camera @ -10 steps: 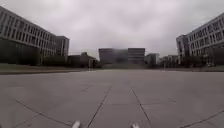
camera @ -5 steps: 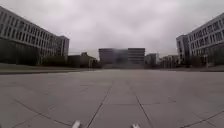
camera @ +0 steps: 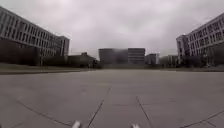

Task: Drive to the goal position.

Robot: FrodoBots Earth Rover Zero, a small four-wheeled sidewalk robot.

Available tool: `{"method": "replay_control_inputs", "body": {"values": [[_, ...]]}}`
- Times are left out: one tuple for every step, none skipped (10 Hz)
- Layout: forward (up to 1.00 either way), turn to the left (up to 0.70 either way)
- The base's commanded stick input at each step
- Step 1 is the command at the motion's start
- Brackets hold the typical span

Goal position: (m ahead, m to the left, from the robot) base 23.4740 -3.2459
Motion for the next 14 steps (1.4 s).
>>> {"method": "replay_control_inputs", "body": {"values": [[0.7, 0.0], [0.7, 0.0], [0.7, 0.0], [0.7, 0.0], [0.7, 0.0], [0.7, 0.0], [0.7, 0.0], [0.7, 0.0], [0.7, -0.11], [0.7, -0.23], [0.7, -0.2], [0.7, -0.08], [0.7, 0.0], [0.7, 0.0]]}}
